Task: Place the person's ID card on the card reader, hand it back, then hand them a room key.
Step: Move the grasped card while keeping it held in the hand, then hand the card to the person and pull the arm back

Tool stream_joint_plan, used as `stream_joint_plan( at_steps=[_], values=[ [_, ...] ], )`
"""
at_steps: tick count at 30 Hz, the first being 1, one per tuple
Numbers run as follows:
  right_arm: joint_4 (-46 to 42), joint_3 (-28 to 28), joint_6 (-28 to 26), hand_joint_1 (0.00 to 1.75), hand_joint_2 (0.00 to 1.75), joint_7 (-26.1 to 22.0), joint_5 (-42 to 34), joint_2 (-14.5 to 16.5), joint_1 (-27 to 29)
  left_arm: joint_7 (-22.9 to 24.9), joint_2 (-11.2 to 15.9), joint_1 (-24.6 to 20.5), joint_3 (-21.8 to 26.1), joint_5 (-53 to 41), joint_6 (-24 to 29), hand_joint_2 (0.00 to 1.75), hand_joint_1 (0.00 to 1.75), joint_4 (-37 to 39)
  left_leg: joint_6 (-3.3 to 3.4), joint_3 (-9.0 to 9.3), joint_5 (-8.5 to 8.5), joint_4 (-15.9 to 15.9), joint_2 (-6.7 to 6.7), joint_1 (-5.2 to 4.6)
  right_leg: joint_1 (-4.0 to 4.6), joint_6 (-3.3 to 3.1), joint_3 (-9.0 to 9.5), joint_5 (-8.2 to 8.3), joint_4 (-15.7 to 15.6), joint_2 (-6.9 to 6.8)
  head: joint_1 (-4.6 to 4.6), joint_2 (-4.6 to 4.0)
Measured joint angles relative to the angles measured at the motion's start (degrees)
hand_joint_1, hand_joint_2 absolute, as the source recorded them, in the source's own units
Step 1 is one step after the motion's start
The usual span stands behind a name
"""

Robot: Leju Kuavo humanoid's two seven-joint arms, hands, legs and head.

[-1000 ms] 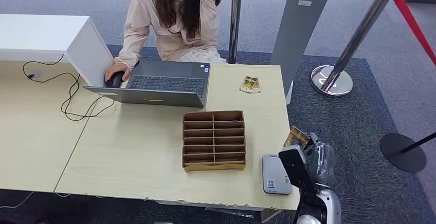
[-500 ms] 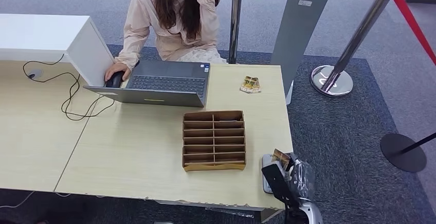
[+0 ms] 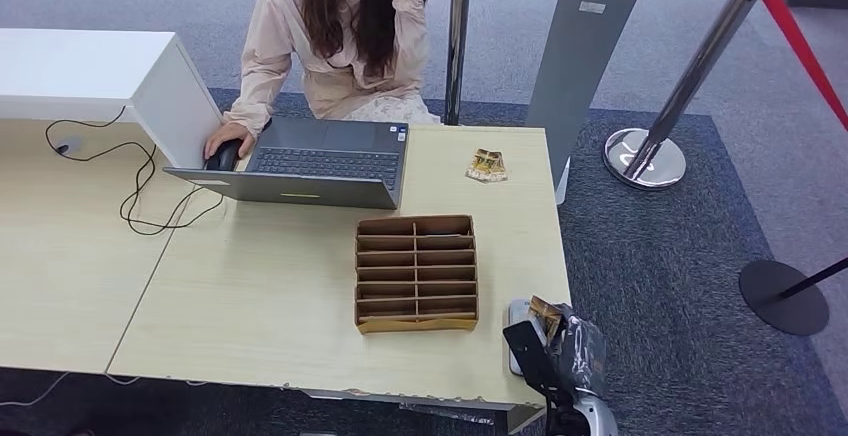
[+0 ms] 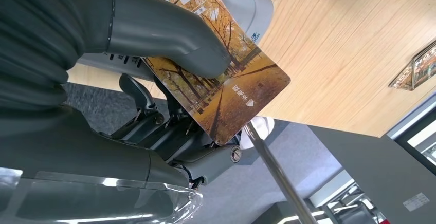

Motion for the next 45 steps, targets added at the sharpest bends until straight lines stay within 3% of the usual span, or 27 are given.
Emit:
stream_joint_plan(
  at_steps=[7, 16, 20, 24, 28, 31, 35, 37, 45],
  values=[
    [0.57, -0.82, -0.02, 1.44, 1.75, -0.81, -3.11, 0.66, -0.90, -0.14, 0.02, 0.04, 0.02, -0.01, -0.03, 0.00, 0.00, 0.00, 0.00, 0.08, 0.01, 0.00, 0.00, 0.00, 0.00, 0.00, 0.09, 0.00, 0.00, 0.00, -0.01, 0.00],
    [-4.09, 1.68, 0.04, 1.36, 1.75, 2.18, -14.28, -0.51, -3.67, -0.27, 0.13, 0.06, 0.02, -0.03, -0.36, 0.00, 0.00, 0.00, 0.02, 0.07, 0.02, 0.00, 0.00, -0.02, -0.03, 0.05, 0.11, 0.04, 0.00, 0.00, 0.01, 0.00],
    [-9.09, 4.34, 0.21, 1.20, 1.75, 4.02, -14.28, -1.80, -5.93, -0.27, 0.17, 0.06, 0.02, -0.14, -0.51, 0.00, 0.00, 0.00, 0.02, 0.06, 0.02, 0.00, 0.00, -0.02, -0.04, 0.05, 0.10, 0.04, 0.01, 0.00, 0.00, 0.00],
    [-15.24, 7.41, 1.55, 0.89, 1.75, 6.18, -10.75, -2.80, -8.92, -0.25, 0.19, 0.04, 0.02, -0.42, -0.61, 0.00, 0.00, 0.00, 0.02, 0.06, 0.02, 0.00, -0.01, -0.01, -0.03, 0.05, 0.09, 0.04, 0.02, 0.00, 0.01, 0.00],
    [-20.32, 10.01, 3.36, 0.80, 1.75, 8.30, -8.04, -3.26, -11.87, -0.25, 0.20, 0.00, 0.02, -0.87, -0.81, 0.00, 0.00, 0.00, 0.03, 0.03, 0.03, 0.00, -0.01, -0.01, -0.03, 0.05, 0.09, 0.04, 0.04, 0.00, 0.01, 0.01],
    [-23.15, 12.35, 4.62, 0.83, 1.75, 9.64, -6.35, -3.27, -15.25, -0.25, 0.20, -0.08, 0.00, -1.47, -0.98, 0.00, 0.00, 0.00, 0.03, 0.02, 0.04, 0.00, 0.02, -0.01, -0.04, 0.05, 0.06, 0.04, 0.06, 0.02, 0.00, 0.00],
    [-24.70, 14.83, 5.54, 1.26, 1.75, 10.76, -4.81, -2.93, -18.91, -0.26, 0.17, -0.19, -0.03, -2.14, -1.06, 0.00, 0.00, 0.00, 0.06, -0.05, 0.05, 0.00, -0.06, 0.00, -0.03, 0.06, 0.05, 0.04, 0.06, -0.03, 0.02, 0.01],
    [-24.83, 16.19, 5.85, 1.40, 1.75, 11.01, -4.69, -2.73, -20.65, -0.27, 0.14, -0.23, -0.04, -2.40, -1.06, 0.00, 0.00, 0.00, 0.06, -0.08, 0.06, 0.00, -0.01, 0.00, -0.04, 0.05, 0.00, 0.05, 0.07, 0.04, 0.01, 0.01],
    [-22.02, 19.40, 6.23, 1.37, 1.75, 10.68, -5.59, -0.57, -26.08, -0.45, 0.04, -0.30, -0.17, -3.08, -1.06, 0.00, 0.00, -0.01, 0.06, -0.09, 0.06, 0.00, -0.04, 0.00, -0.04, 0.05, -0.03, 0.04, 0.08, 0.01, 0.00, 0.00]
  ],
)
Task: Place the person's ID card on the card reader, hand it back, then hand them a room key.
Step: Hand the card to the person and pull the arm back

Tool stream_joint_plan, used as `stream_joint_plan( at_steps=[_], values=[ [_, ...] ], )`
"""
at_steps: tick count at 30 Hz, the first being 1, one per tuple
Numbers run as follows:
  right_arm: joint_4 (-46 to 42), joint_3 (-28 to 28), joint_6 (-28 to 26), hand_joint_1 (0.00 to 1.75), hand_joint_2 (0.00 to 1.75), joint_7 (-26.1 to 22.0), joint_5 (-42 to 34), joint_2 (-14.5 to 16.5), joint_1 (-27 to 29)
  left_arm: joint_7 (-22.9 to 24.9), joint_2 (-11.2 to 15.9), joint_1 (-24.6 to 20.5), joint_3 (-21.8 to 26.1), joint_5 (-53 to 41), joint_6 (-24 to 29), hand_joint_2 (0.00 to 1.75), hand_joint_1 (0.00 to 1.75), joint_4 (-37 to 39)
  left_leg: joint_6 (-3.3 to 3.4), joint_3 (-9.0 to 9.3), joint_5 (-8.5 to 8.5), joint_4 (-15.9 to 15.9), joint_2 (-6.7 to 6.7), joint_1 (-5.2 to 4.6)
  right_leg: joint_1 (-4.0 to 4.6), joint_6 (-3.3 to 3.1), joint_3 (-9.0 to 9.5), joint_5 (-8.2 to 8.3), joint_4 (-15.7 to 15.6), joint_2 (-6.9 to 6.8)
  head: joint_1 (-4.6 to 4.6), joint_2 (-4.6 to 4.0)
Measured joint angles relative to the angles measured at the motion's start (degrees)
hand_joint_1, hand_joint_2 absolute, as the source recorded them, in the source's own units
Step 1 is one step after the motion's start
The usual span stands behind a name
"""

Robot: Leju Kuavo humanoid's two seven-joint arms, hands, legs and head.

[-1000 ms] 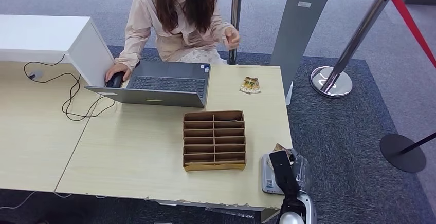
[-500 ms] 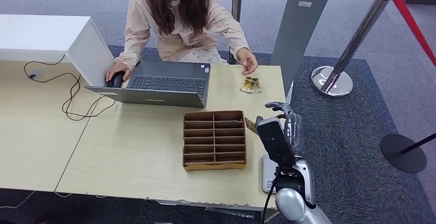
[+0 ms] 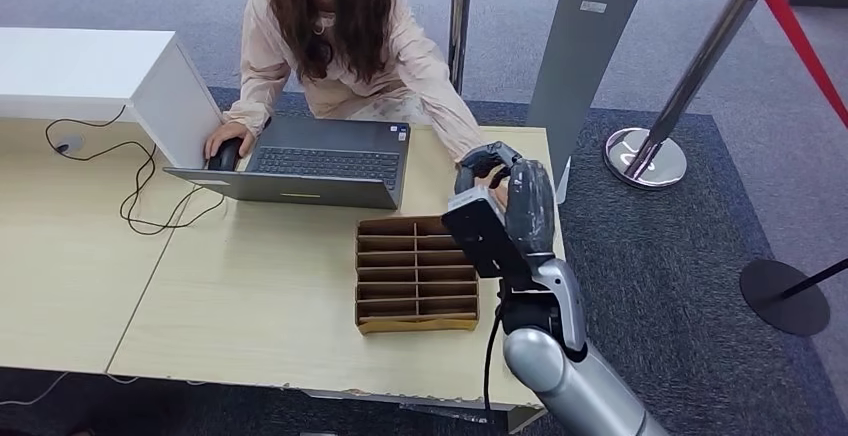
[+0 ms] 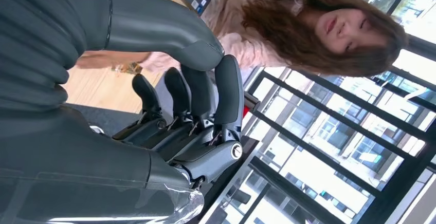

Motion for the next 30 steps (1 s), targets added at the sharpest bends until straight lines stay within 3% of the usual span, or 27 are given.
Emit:
stream_joint_plan(
  at_steps=[2, 5, 9, 12, 30],
  values=[
    [0.73, 0.53, -0.03, 1.33, 1.75, -0.13, -0.19, 0.37, -0.47, 0.00, -0.02, -0.01, -0.02, -0.01, 0.00, 0.00, 0.00, 0.00, 0.00, -0.01, 0.00, 0.00, -0.01, 0.00, 0.00, 0.00, 0.00, 0.00, 0.00, 0.00, 0.01, 0.01],
    [1.49, 0.98, -0.29, 1.09, 1.75, -0.26, -0.50, 0.67, -0.75, -0.03, -0.02, -0.01, -0.06, 0.02, 0.00, 0.00, 0.00, 0.00, 0.00, -0.01, 0.00, 0.00, 0.00, 0.00, 0.00, 0.00, 0.00, 0.00, 0.00, 0.00, 0.00, 0.01],
    [1.83, 1.30, -1.02, 0.34, 1.75, -0.57, -1.05, 0.67, -0.77, -0.19, -0.02, 0.03, -0.08, 0.24, 0.00, 0.00, 0.00, 0.01, 0.00, 0.00, 0.00, 0.00, 0.00, -0.02, -0.01, 0.00, 0.00, 0.00, 0.00, 0.00, 0.00, 0.00],
    [1.77, 1.42, -1.36, 0.01, 1.75, -0.64, -1.63, 0.56, -0.47, -0.25, -0.01, 0.06, -0.08, 0.48, -0.03, 0.00, 0.00, 0.01, 0.00, 0.02, 0.00, 0.00, 0.01, -0.03, -0.01, 0.00, 0.00, 0.00, 0.00, 0.00, 0.01, 0.00],
    [-1.89, 1.80, -1.31, 0.00, 1.75, -1.12, -3.73, -1.94, 4.88, -0.34, 0.14, 0.19, 0.08, 1.54, -0.54, 0.00, 0.00, 0.03, 0.00, 0.02, 0.00, 0.00, 0.03, -0.02, 0.00, 0.00, -0.03, 0.00, 0.00, 0.01, 0.00, 0.00]
  ],
)
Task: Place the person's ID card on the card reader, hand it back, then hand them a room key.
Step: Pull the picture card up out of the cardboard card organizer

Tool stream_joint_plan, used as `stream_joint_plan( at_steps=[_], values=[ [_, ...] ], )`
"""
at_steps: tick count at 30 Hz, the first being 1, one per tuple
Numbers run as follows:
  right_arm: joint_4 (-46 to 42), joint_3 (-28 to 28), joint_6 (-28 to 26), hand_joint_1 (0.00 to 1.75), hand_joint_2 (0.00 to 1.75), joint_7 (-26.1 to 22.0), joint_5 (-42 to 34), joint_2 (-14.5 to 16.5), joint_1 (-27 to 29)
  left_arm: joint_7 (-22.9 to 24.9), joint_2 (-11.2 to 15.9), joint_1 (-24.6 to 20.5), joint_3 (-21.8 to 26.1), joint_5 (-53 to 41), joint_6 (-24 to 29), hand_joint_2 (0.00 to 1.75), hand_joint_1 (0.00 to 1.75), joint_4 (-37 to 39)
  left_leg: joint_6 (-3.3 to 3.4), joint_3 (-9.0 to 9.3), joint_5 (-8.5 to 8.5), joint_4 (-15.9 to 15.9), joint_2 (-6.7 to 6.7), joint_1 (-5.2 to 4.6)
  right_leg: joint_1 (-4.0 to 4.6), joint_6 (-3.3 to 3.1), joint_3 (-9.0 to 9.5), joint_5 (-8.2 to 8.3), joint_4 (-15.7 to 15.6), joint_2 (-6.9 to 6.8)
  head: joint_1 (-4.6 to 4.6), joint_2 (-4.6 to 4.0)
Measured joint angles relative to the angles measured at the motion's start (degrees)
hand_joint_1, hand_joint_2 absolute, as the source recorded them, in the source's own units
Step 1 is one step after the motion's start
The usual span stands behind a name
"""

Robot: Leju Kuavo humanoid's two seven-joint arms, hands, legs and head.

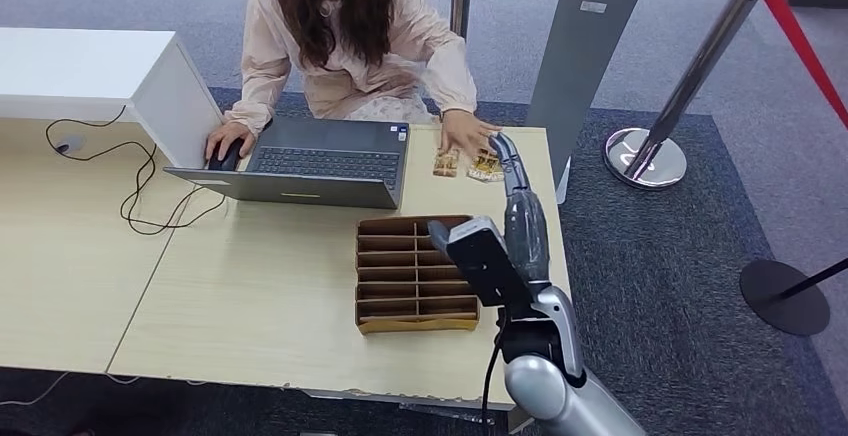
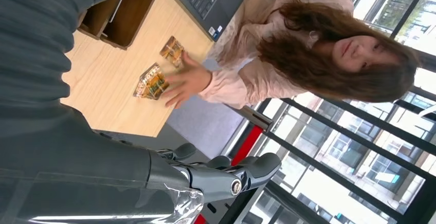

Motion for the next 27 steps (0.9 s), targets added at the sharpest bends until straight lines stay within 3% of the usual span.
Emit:
stream_joint_plan(
  at_steps=[13, 23, 27],
  values=[
    [-0.17, 0.22, -0.61, 0.00, 1.75, -1.87, -1.61, -1.04, 1.42, -0.50, 0.00, 0.11, 0.03, 0.40, 0.02, 0.00, 0.00, 0.00, 0.00, 0.00, 0.00, 0.00, 0.00, 0.00, 0.00, 0.00, 0.00, 0.00, 0.00, 0.00, 0.01, 0.00],
    [-0.52, 0.24, -2.53, 0.00, 1.75, -6.97, -12.17, -1.12, 2.02, -1.13, 0.00, 0.27, 0.05, 0.84, 0.03, 0.00, 0.00, 0.04, 0.00, 0.01, 0.00, 0.00, 0.00, 0.00, 0.00, 0.00, 0.00, 0.00, 0.00, 0.00, 0.00, 0.01],
    [-1.05, 0.22, -3.84, 0.00, 0.00, -8.43, -13.83, -1.12, 2.15, -1.19, 0.00, 0.31, 0.06, 0.99, 0.05, 0.00, 0.00, 0.04, 0.00, 0.01, 0.00, 0.00, 0.00, -0.01, 0.00, 0.00, 0.00, 0.00, 0.00, 0.00, 0.00, 0.00]
  ],
)
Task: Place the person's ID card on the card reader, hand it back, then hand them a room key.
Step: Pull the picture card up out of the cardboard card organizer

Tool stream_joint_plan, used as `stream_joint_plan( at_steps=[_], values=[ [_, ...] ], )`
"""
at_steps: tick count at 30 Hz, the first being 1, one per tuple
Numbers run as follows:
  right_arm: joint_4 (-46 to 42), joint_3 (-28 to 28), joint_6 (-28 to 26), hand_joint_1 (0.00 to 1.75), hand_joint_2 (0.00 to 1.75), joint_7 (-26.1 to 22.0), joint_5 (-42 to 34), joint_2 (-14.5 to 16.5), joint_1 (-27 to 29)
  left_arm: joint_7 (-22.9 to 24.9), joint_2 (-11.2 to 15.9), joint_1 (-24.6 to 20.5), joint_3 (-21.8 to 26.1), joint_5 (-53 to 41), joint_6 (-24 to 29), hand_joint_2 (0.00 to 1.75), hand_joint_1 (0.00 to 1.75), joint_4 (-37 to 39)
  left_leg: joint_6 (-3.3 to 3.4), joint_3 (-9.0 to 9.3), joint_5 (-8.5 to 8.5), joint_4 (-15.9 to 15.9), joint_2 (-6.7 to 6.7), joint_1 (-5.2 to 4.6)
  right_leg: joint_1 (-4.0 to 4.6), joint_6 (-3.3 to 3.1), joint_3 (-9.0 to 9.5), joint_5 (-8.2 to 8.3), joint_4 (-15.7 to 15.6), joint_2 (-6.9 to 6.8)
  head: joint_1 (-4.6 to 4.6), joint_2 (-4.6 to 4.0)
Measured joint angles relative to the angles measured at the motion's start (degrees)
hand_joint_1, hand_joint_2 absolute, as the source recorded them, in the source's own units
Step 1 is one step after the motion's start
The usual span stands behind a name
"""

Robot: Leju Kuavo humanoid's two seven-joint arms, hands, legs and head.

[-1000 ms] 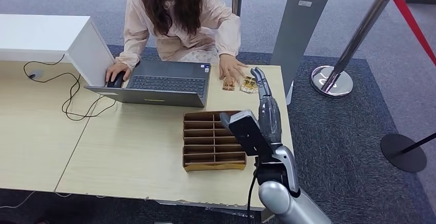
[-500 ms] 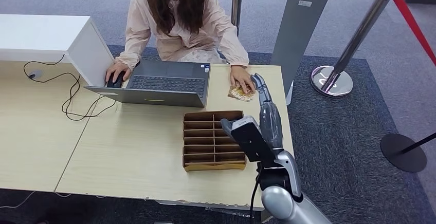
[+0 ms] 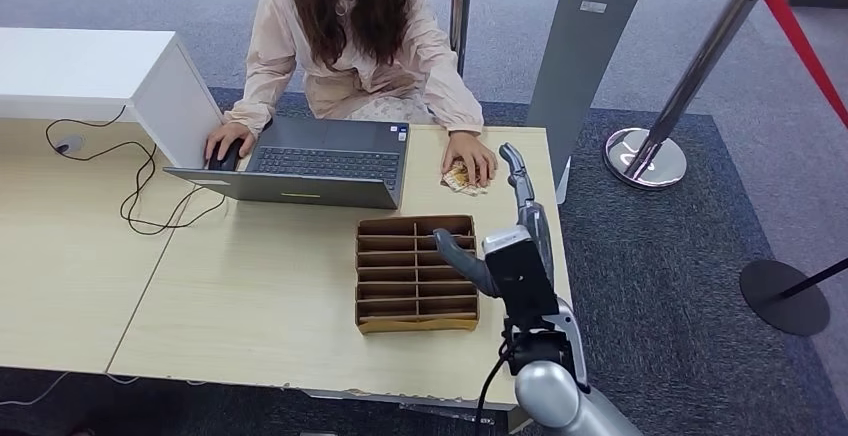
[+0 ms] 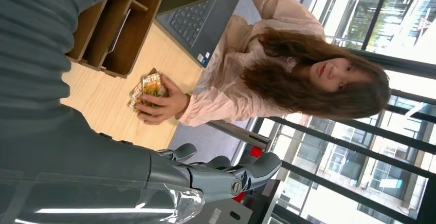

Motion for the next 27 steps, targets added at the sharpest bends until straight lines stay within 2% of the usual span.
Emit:
stream_joint_plan(
  at_steps=[3, 7, 18, 27],
  values=[
    [-0.33, 0.00, 0.17, 0.00, 0.00, -0.79, -2.18, -0.01, 0.06, -0.02, 0.00, 0.01, 0.01, 0.04, 0.06, 0.00, 0.00, 0.00, 0.00, 0.00, 0.00, 0.00, 0.00, 0.00, 0.00, 0.00, 0.00, 0.00, 0.00, 0.00, 0.00, 0.01],
    [-0.56, 0.04, 1.76, 0.00, 1.75, -1.34, -3.61, -0.06, -0.08, -0.17, 0.00, 0.03, 0.02, 0.04, 0.09, 0.00, 0.00, 0.00, 0.00, -0.01, 0.00, 0.00, 0.00, 0.00, 0.00, 0.00, 0.00, 0.00, 0.00, 0.00, 0.00, 0.00],
    [-0.27, 0.14, 4.63, 0.00, 1.75, 2.65, 2.95, -0.17, -0.92, -0.35, 0.00, 0.06, 0.03, 0.25, 0.09, 0.00, 0.00, 0.11, 0.00, -0.01, 0.00, 0.00, -0.01, 0.00, 0.00, 0.00, 0.01, 0.00, 0.00, 0.00, -0.01, 0.00],
    [2.16, 1.42, 8.63, 0.00, 1.75, 10.49, 20.06, -0.25, -3.45, -0.16, 0.00, 0.03, 0.03, -0.11, 0.03, 0.00, 0.00, 0.11, 0.00, -0.02, 0.00, 0.00, 0.00, 0.00, 0.00, 0.00, 0.01, 0.00, 0.00, 0.00, -0.01, 0.01]
  ],
)
